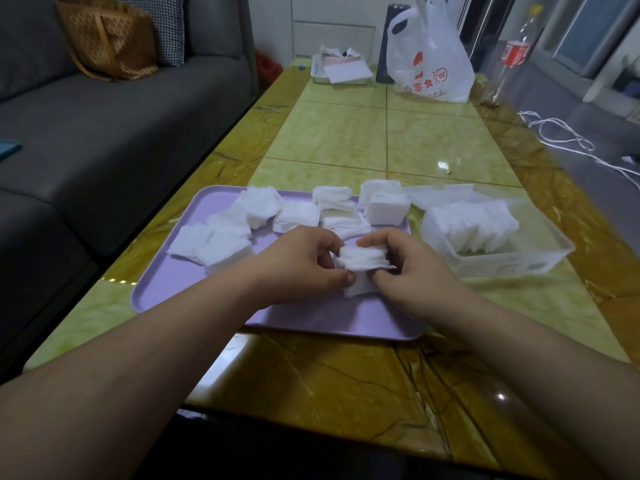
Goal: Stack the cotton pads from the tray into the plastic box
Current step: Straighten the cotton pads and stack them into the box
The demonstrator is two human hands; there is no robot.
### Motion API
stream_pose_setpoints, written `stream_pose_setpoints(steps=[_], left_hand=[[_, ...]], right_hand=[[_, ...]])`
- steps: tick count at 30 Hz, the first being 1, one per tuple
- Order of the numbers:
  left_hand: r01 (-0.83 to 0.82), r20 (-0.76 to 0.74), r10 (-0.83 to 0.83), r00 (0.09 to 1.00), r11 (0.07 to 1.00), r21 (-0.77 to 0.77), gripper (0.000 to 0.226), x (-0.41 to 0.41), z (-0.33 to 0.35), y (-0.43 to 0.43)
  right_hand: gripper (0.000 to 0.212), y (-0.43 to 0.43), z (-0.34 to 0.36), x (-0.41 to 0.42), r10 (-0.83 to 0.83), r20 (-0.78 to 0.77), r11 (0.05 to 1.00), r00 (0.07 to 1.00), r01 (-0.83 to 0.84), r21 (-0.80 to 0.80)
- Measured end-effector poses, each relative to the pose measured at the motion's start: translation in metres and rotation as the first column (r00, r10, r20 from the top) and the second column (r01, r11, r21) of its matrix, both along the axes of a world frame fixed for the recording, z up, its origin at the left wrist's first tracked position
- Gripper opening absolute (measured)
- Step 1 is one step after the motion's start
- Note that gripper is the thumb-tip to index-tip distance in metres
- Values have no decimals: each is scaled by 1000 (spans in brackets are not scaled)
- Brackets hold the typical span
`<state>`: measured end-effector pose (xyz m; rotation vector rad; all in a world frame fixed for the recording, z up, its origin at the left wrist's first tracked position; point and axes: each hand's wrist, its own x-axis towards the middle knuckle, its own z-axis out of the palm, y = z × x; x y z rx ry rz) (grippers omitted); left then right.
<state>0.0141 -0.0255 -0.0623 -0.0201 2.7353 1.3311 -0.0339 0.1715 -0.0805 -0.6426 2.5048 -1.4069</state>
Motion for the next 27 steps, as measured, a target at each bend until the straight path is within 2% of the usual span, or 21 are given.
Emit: stream_pose_setpoints(steps=[3,9,14,18,21,24,27], left_hand=[[-8,-2,8,1000,1000,1,16,-2,-3,3],[0,-26,-1,1000,1000,-22,23,-3,-5,9],[37,-83,-45,996,995,-93,34,-4,-5,14],[24,-42,-33,999,983,-184,36,-3,-2,8],[3,-88,-18,996,986,-169,28,-2,-5,16],[7,-132,-38,991,974,-226,23,-2,-4,27],[24,-128,-51,990,979,-203,19,-2,-2,27]], right_hand=[[59,-4,1,4,-30,32,999,999,30,16],[76,-14,3,10,-90,123,996,988,93,-20],[110,-16,3,12,-34,251,994,967,59,-94],[110,-14,-1,7,-31,261,988,965,69,-140],[111,-15,3,8,-15,267,985,964,60,-162],[117,-18,10,11,50,283,979,958,9,-203],[112,-14,12,11,61,269,971,961,5,-239]])
